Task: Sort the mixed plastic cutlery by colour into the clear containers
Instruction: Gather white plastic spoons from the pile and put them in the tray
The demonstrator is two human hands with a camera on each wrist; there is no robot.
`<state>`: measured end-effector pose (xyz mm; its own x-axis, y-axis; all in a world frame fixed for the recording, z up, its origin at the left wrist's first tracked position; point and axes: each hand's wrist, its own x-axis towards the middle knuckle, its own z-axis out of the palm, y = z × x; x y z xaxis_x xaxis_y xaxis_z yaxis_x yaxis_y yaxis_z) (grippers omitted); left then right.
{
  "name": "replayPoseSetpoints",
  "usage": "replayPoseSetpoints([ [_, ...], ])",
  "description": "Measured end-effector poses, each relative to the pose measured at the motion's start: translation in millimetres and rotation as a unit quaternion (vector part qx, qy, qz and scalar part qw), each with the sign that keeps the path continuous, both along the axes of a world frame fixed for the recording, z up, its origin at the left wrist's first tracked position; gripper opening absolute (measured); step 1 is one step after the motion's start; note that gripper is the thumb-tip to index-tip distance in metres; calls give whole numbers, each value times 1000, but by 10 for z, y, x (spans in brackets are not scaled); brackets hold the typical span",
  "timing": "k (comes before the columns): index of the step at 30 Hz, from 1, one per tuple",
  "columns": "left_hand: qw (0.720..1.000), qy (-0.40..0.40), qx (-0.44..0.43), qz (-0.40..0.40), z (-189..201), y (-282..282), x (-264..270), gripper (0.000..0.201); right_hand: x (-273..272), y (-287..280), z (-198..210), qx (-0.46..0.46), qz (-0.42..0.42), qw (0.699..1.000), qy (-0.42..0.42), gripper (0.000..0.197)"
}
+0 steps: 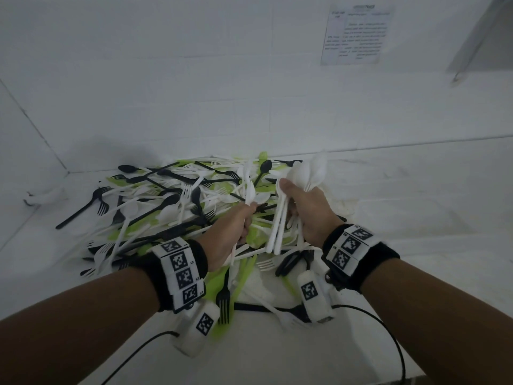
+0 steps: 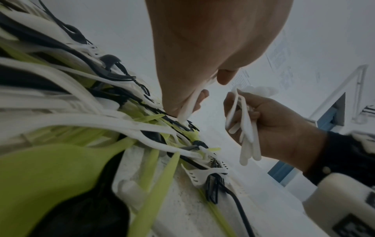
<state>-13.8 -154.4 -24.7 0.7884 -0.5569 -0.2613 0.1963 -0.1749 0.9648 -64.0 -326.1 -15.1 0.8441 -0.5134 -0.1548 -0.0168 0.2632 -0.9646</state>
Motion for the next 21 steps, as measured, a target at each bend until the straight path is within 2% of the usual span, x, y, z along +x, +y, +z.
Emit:
replayPoseSetpoints([
  [6,994,-101,51,0,77,-100,-20,36,22,135,-21,-28,47,998,26,20],
  [9,998,-54,30,-34,119,-92,-37,47,8,144,-15,-22,54,998,28,20],
  [13,1000,3,-14,-22,89,-52,70,31,-4,133,-20,-27,96,994,39,34],
  [16,999,8,-14,-44,130,-11,69,30,-29,145,18,-18,123,992,33,27],
  [17,998,-20,18,-52,149,3,67,31,-29,144,28,-4,124,992,25,24],
  [19,983,-137,104,-66,127,54,91,28,-17,130,44,-1,98,995,21,20],
  [21,958,-253,120,-56,77,131,144,28,3,111,56,-13,60,998,28,20],
])
